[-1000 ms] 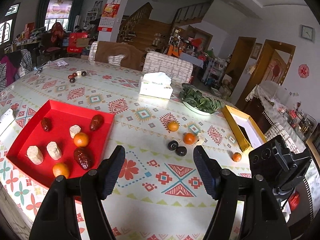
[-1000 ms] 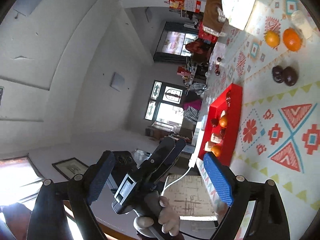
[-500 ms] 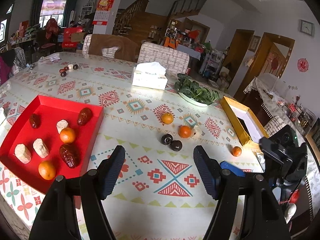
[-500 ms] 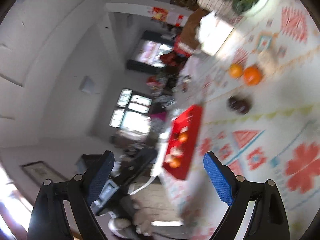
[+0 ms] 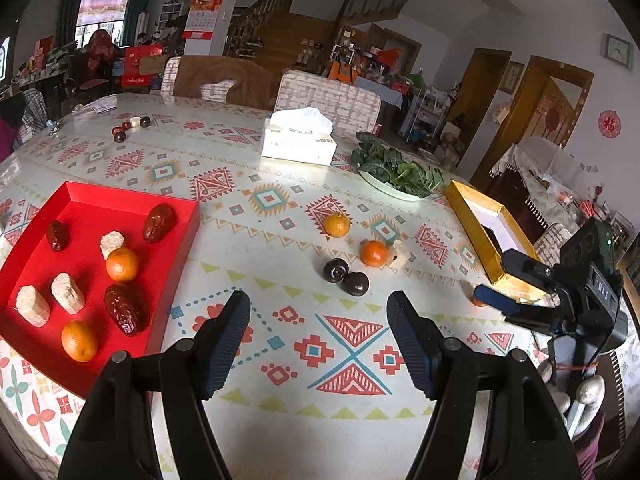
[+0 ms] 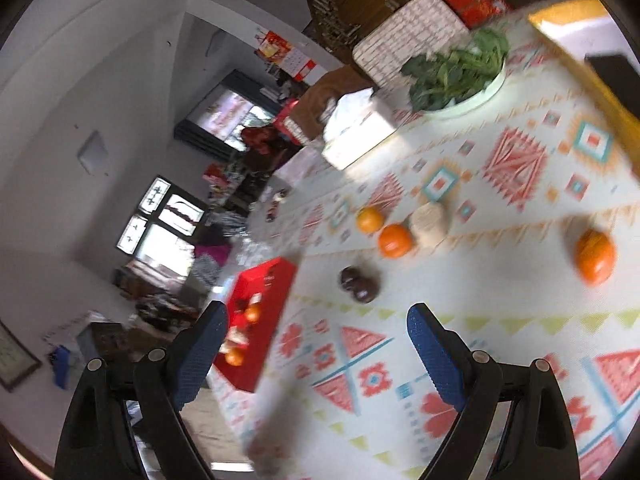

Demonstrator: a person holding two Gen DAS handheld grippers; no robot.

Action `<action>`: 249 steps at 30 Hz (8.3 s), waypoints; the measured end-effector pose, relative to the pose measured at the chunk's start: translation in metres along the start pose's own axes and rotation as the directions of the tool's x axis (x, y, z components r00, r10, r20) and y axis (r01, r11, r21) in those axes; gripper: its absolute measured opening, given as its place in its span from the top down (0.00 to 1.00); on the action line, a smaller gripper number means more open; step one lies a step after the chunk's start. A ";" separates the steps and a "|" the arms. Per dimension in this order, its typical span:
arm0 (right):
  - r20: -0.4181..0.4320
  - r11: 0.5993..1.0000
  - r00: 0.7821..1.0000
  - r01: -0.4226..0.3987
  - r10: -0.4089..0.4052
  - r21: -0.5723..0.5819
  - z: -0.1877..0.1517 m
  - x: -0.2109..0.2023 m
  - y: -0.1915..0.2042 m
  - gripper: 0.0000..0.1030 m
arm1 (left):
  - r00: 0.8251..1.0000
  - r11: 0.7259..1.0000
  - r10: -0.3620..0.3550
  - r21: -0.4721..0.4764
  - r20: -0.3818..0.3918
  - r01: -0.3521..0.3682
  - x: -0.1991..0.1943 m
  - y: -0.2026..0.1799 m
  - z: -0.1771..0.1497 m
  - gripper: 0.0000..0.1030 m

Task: Organize fruits
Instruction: 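Move both open tools back over the remaining fruit, then grasp a mandarin orange with the right tool while the left grasps another orange, then carry both oranges into the red tray and open both tools, then move both open tools toward the beige slice and the last orange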

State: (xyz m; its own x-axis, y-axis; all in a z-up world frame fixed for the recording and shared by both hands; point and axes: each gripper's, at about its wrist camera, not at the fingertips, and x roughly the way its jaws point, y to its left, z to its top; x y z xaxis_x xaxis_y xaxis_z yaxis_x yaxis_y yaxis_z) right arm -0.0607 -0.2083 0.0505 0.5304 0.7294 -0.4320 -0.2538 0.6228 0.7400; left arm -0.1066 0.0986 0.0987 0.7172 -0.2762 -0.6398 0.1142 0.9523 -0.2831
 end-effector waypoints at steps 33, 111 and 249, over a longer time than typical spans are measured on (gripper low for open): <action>0.129 0.864 0.866 0.495 -0.483 -0.090 0.016 -0.007 -0.040 0.23 | 0.992 0.997 0.019 0.076 -0.123 -0.010 0.087 -0.027 0.005 0.32; 0.165 0.827 0.855 0.518 -0.492 -0.217 -0.012 0.024 0.012 0.65 | 0.969 0.972 0.220 -0.107 0.114 -0.208 -0.025 0.128 0.012 0.68; 0.078 0.877 0.883 0.469 -0.462 -0.107 0.023 0.012 -0.018 0.44 | 0.981 0.972 0.189 0.152 -0.054 -0.179 0.034 0.019 -0.005 0.10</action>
State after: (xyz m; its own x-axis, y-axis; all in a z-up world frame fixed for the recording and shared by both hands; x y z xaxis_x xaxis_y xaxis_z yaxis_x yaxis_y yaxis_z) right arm -0.0308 -0.2170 0.0437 0.6491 0.3341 -0.6834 -0.0605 0.9182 0.3914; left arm -0.0833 0.1068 0.0677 0.6876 -0.0983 -0.7194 0.0874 0.9948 -0.0524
